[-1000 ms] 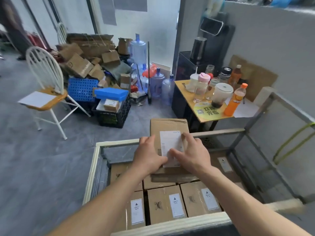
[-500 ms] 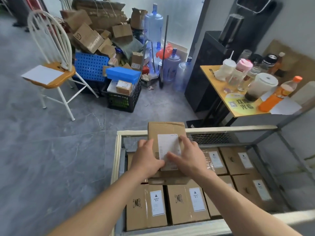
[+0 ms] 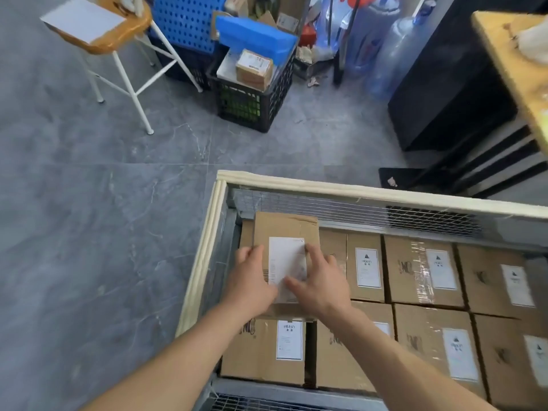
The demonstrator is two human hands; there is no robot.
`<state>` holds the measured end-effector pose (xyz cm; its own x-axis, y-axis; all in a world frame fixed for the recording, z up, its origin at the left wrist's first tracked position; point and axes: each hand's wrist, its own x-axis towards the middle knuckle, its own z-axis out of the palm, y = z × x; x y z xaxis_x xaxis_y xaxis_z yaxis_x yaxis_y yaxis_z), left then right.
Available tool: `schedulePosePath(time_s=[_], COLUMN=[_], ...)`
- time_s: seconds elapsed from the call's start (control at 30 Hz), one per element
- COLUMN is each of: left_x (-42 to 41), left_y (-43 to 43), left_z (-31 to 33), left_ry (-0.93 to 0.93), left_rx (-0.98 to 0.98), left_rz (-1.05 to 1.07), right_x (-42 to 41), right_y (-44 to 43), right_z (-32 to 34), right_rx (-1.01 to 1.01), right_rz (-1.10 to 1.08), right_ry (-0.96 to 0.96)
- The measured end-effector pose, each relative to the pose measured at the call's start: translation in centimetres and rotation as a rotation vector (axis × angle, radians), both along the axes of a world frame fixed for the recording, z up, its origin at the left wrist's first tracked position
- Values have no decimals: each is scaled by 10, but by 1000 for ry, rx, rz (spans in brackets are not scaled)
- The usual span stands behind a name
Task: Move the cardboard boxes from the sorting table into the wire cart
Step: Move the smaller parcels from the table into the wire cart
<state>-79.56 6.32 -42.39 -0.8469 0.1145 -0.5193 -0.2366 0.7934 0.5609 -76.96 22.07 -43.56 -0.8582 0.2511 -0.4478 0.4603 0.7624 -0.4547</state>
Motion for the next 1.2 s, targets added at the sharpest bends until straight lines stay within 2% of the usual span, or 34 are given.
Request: schedulePosePath(time_s=[0.33, 0.6, 0.77, 0.9, 1.07, 1.2], left_x=[-35, -56, -55, -43, -35, -27], left_y=[-12, -7, -8, -10, -1, 8], left_z=[-142, -173, -159, -124, -42, 38], left_ry=[-22, -53, -77, -41, 105, 255], left_rx=[-88, -54, -47, -157, -328, -357], left_rz=[81, 146, 114, -86, -412, -584], right_x=[-46, -47, -48, -42, -25, -2], right_y=[-23, -30, -20, -11, 5, 20], right_z=[-135, -173, -158, -122, -44, 36], right_rx=[-90, -151, -150, -70, 88, 197], right_rz=[97, 115, 248, 238, 240, 224], right_ry=[-63, -7, -71, -109, -146, -96])
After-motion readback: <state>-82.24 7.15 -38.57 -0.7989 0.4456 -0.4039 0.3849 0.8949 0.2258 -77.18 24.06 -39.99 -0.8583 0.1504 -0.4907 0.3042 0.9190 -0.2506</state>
